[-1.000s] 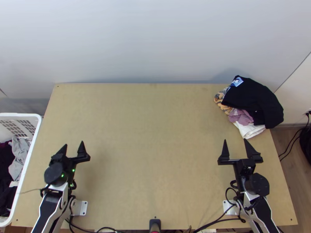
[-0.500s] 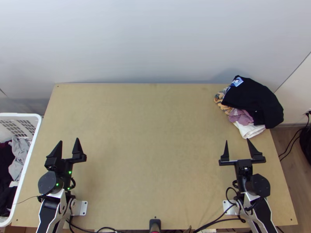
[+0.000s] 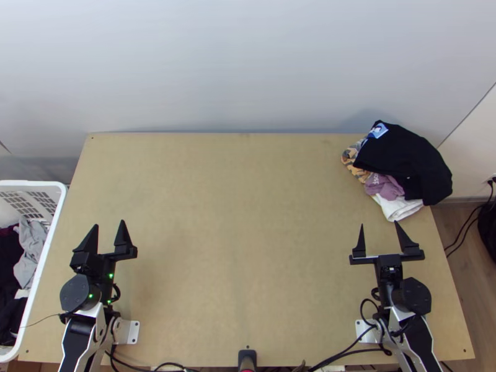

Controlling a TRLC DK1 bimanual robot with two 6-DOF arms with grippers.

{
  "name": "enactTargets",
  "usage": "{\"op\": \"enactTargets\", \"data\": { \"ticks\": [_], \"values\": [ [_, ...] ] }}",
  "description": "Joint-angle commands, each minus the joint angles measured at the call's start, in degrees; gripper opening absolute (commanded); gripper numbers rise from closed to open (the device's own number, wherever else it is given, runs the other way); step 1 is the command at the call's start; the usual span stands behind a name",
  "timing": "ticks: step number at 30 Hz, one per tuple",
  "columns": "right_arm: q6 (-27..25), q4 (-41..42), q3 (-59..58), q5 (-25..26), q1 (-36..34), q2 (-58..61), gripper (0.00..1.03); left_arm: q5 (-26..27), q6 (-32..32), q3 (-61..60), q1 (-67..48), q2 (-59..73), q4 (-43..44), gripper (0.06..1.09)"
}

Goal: Fold the t-shirt

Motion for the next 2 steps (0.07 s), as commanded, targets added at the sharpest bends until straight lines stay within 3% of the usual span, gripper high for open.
{"op": "enactTargets", "data": {
  "ticks": [1,2],
  "values": [
    [-0.1,-0.1,0.0,0.1,0.0,0.0,0.99,0.0,0.1,0.0,0.0,-0.1,0.0,1.05],
    [-0.1,-0.1,0.0,0.1,0.0,0.0,0.99,0.0,0.1,0.0,0.0,-0.1,0.0,1.05]
  ]
}}
